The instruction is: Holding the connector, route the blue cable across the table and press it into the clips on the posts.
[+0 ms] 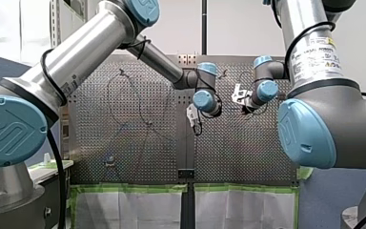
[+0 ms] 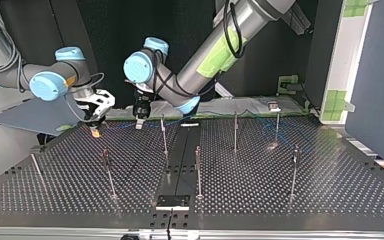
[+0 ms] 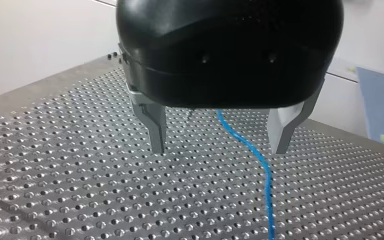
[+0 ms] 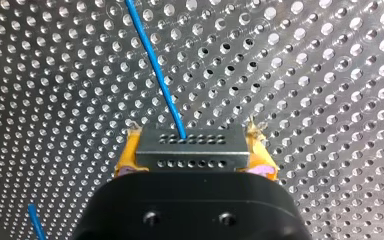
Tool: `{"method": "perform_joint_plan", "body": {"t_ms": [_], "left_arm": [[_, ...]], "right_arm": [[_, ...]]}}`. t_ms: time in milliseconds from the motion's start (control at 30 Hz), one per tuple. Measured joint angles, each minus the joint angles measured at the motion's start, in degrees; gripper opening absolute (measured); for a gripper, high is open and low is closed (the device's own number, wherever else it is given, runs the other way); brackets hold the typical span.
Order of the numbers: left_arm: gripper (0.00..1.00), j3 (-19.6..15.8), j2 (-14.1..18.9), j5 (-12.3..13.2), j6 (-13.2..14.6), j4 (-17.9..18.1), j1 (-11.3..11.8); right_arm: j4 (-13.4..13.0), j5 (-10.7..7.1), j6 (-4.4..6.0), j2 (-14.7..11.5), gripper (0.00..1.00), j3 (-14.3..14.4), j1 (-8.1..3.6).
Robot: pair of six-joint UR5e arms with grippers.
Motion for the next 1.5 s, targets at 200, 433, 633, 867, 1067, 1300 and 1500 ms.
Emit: {"method": "perform_joint_plan", "body": {"t_ms": [200,433,633,867,1067,1300,1500], "left_arm": [[1.0,0.24,-0.06,1.32,-1.16,-0.08,0.24],[1.0,1.87,-1.99,1.41,-1.68,-1.88,0.45],[1.0,4.35,-4.5,-0.69,-1.75,-3.35,0.6],[1.0,7.76,-7.75,-1.41,-1.97,-3.41,1.06],[1.0,10.61,-9.33,-1.42,-2.18,-3.73,0.81],[0.85,11.87,-9.46,-2.42,-2.22,-4.12,0.56],[0.2,11.92,-9.48,-3.14,-1.9,-4.33,0.21]], "right_arm": [[-0.1,-0.24,0.13,0.0,0.0,0.02,0.1],[-0.11,-0.86,0.28,-0.01,0.0,0.01,0.12],[-0.12,-0.93,0.3,-0.03,0.0,0.01,0.12],[-0.19,-1.55,0.3,-0.02,0.0,0.0,0.12],[-0.25,-1.68,0.35,0.0,0.0,0.01,0.12],[-0.33,-1.7,0.44,0.0,0.0,0.01,0.11],[-0.32,-1.7,0.43,0.0,0.0,0.01,0.07]]}}
